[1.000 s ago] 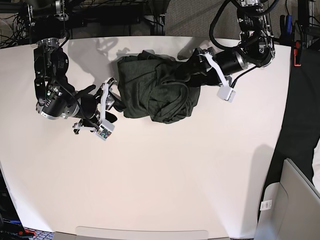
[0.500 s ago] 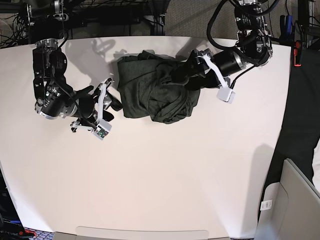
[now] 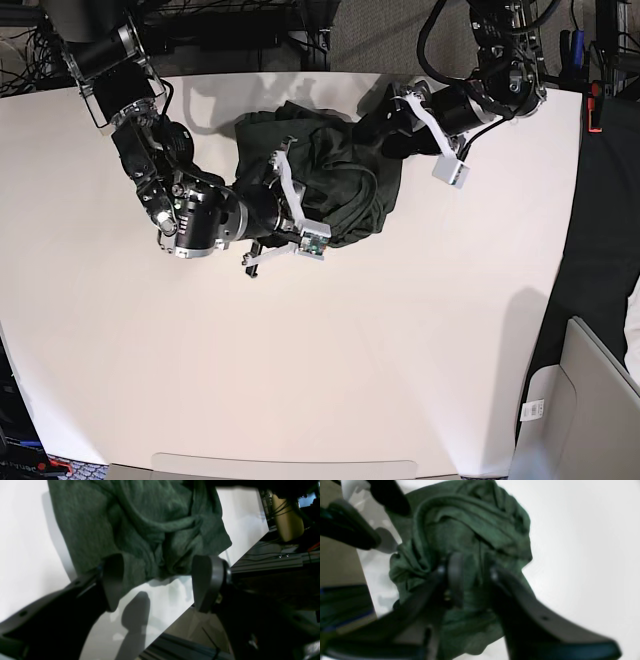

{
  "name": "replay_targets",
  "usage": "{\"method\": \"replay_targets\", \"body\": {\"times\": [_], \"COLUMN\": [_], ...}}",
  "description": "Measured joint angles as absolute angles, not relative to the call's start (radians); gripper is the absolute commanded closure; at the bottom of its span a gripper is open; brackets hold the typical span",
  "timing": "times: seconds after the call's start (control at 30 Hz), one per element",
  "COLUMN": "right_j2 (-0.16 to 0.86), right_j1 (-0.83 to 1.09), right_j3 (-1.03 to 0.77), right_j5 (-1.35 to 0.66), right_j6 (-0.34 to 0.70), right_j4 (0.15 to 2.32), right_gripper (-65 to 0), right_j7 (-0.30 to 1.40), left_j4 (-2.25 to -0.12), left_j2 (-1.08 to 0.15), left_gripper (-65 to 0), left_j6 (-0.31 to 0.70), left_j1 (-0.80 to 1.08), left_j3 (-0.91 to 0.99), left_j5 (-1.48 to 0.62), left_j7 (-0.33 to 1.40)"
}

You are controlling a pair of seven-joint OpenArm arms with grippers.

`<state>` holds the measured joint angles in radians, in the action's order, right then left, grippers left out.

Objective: Fold the T-shirt properly

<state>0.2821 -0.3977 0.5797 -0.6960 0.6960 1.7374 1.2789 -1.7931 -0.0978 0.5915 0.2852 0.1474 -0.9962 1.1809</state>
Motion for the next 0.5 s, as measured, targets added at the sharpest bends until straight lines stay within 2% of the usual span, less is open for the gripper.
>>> {"method": "replay_targets", "body": {"times": [0.27, 0.5], "right_j2": [0.259, 0.21], "right_j1": [-0.427, -0.427], "right_j3": [0.676, 0.709], "right_j5": [-0.689, -0.685], "right_j6": [0.696, 0.696], "right_j4": [1.68, 1.629], "right_gripper": [-11.0, -11.0], "right_j7": [1.32, 1.316], "left_j4": [-1.679, -1.668], "left_j2": [-0.089, -0.07], "left_gripper": [-41.3, -40.0], "left_j6": [0.595, 0.594], "left_j1": [0.278, 0.256], "left_j3": [0.147, 0.146], "left_j5": [-1.002, -1.002], "left_j7": [1.18, 1.18]}}
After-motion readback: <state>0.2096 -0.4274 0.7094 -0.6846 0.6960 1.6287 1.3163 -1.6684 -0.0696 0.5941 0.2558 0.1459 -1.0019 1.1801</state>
